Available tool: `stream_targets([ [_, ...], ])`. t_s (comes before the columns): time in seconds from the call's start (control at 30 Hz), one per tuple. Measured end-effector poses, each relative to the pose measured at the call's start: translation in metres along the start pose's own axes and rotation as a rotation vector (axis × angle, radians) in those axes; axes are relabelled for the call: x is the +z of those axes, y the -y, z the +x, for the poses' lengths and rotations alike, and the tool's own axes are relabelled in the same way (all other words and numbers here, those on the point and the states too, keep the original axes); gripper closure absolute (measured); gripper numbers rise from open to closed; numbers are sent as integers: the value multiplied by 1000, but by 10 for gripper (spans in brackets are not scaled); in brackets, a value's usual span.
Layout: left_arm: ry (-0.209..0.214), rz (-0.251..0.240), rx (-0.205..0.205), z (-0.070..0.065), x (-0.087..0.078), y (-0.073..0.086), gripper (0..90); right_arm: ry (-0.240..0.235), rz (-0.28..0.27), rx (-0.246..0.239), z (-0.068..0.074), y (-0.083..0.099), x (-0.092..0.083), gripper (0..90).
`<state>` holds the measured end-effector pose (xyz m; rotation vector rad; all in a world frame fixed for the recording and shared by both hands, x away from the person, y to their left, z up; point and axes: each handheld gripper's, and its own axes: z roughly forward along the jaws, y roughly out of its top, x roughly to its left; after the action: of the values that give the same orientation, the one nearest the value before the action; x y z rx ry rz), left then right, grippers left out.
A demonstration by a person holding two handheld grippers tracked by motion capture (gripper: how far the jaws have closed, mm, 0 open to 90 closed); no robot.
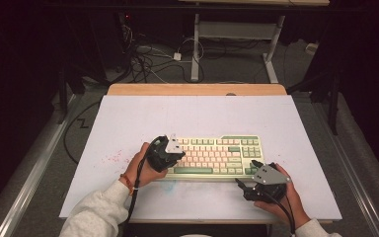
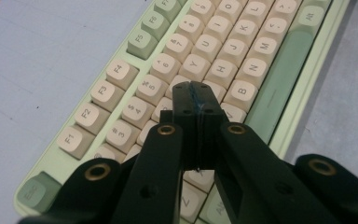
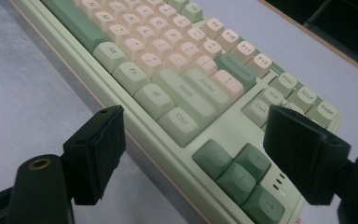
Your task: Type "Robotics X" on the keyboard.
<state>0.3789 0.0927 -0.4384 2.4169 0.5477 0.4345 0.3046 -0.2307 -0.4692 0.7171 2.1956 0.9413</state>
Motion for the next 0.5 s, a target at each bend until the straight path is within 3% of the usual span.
stream_targets([
  [0.5,0,33,12,3,23,-20,874,-9,17,-4,0,1,2,211],
])
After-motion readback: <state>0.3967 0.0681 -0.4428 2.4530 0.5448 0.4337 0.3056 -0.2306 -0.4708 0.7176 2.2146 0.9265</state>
